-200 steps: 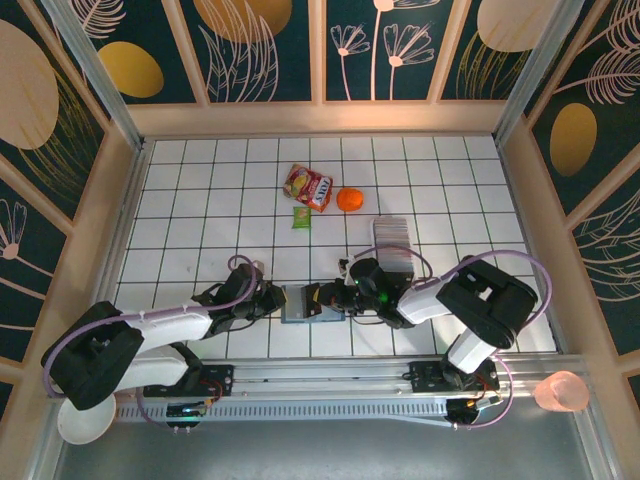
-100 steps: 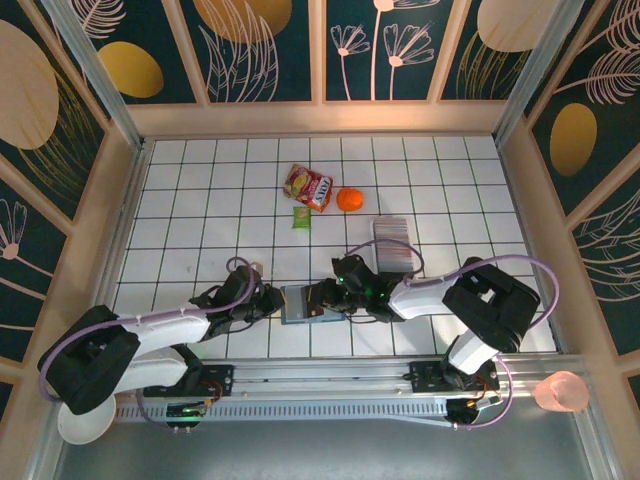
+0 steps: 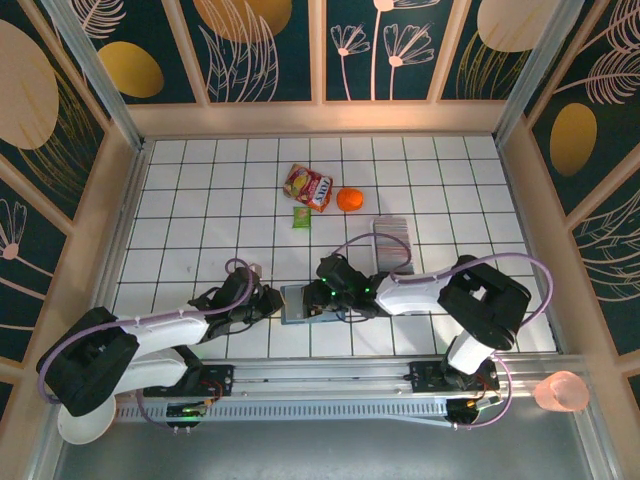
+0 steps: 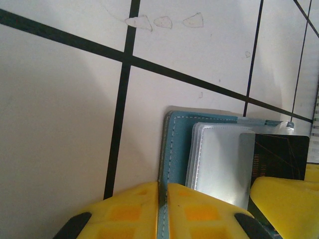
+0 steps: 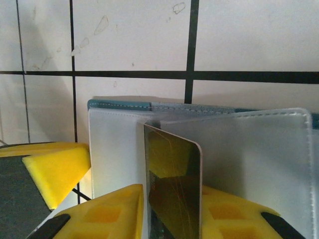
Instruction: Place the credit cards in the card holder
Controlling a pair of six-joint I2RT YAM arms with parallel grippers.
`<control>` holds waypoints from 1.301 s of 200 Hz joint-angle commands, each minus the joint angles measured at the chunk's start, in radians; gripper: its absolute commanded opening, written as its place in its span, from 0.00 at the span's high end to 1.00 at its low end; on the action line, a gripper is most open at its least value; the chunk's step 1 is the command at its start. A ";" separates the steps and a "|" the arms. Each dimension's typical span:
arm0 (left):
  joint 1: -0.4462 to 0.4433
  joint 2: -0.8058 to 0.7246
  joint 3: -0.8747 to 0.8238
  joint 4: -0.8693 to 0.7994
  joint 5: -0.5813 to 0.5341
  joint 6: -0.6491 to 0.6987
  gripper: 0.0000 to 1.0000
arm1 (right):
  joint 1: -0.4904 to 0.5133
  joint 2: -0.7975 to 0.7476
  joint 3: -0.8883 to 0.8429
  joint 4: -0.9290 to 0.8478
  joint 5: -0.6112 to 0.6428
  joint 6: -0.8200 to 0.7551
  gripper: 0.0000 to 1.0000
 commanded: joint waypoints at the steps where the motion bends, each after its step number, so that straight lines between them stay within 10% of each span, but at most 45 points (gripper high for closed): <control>1: -0.005 -0.013 -0.023 -0.028 0.008 0.003 0.87 | 0.009 -0.008 0.023 -0.164 0.103 -0.039 0.71; 106: -0.005 -0.031 -0.020 -0.027 0.026 0.011 0.88 | 0.014 -0.059 0.062 -0.304 0.194 -0.069 0.29; 161: -0.005 -0.050 -0.022 -0.040 0.028 0.009 0.90 | 0.021 -0.075 0.121 -0.423 0.273 -0.102 0.23; 196: -0.005 -0.073 -0.021 -0.042 0.028 0.003 0.90 | 0.026 -0.082 0.146 -0.493 0.319 -0.116 0.47; 260: -0.007 -0.065 -0.009 -0.031 0.039 0.007 0.91 | 0.029 -0.039 0.170 -0.525 0.306 -0.128 0.34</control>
